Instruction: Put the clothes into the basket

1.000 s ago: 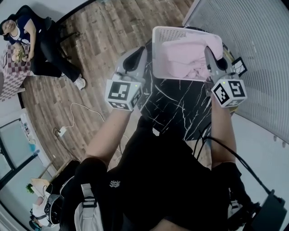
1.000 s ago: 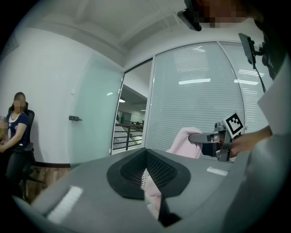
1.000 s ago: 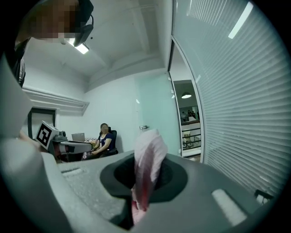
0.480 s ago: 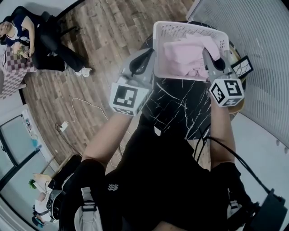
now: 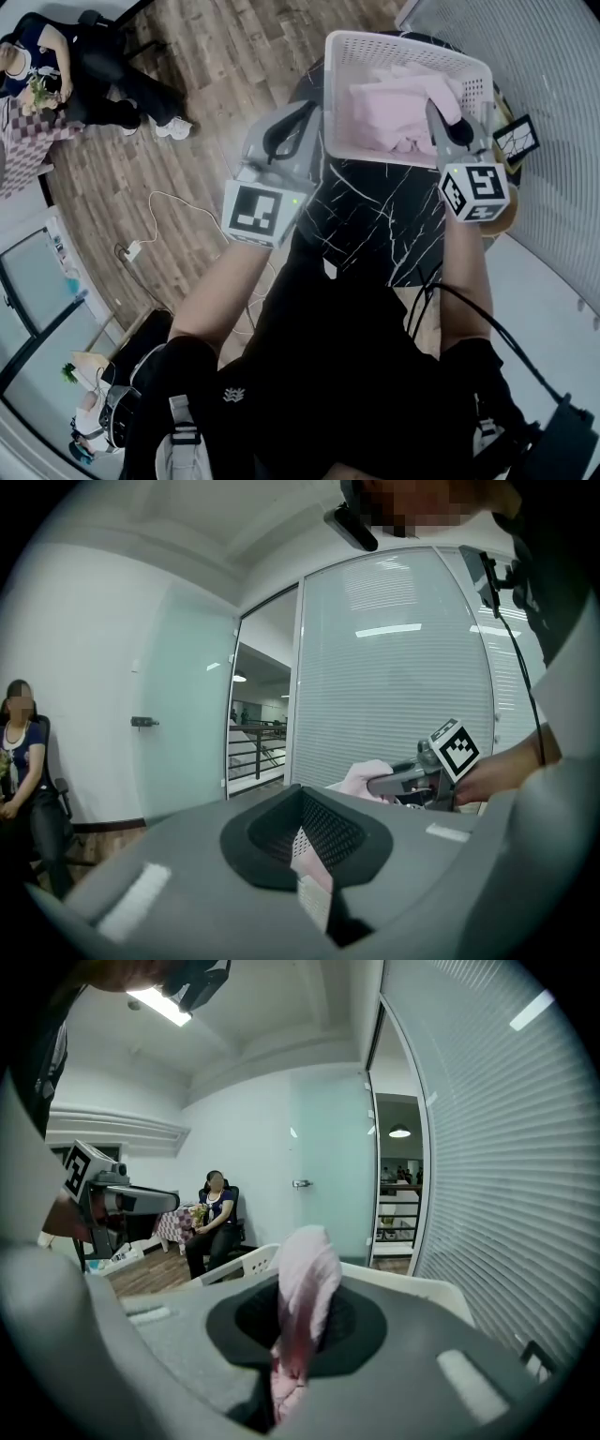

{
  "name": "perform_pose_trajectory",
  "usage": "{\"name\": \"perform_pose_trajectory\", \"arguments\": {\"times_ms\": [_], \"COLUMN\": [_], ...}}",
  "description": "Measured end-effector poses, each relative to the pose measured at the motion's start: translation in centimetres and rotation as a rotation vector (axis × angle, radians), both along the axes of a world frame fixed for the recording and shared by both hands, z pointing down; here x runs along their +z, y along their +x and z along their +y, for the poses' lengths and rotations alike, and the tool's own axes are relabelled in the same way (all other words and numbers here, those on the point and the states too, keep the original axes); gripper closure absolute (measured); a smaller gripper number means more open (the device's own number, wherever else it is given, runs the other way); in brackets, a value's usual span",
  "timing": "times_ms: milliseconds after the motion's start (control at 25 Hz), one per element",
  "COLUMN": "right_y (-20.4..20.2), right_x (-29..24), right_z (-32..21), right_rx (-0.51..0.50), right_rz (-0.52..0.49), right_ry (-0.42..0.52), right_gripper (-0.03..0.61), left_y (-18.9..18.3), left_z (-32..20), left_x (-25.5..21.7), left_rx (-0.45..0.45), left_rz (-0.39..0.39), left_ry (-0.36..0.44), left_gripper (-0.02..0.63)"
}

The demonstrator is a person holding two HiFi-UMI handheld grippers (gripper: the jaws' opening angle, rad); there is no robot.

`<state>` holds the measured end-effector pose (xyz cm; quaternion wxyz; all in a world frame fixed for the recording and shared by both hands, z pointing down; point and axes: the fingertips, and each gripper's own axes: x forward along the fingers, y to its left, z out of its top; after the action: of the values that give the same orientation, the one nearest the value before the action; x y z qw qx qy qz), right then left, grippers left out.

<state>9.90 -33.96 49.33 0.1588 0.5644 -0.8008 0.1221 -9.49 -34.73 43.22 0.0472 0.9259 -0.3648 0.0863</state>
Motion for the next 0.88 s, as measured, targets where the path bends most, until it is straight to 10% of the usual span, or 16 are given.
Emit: {"name": "perform_pose_trajectory", "arguments": {"times_ms": [440, 880], "right_y": [-0.7, -0.1], "right_x": [2.1, 5.7], "right_z": [-0.1, 2.4], "right_rx": [-0.021, -0.007], "right_rz": [0.042, 0.144], "right_ry": [-0.098, -0.342], "right_gripper": [0.535, 0.336], "left_y": [-1.3, -2.4], "left_z": [0.4, 1.8], "left_x": [0.7, -0.2], "left_rx": [-0.013, -0.028], "left_rz": [0.012, 0.027], "left_ry": [-0.009, 0.001], "left_gripper": [0.607, 0.607]}}
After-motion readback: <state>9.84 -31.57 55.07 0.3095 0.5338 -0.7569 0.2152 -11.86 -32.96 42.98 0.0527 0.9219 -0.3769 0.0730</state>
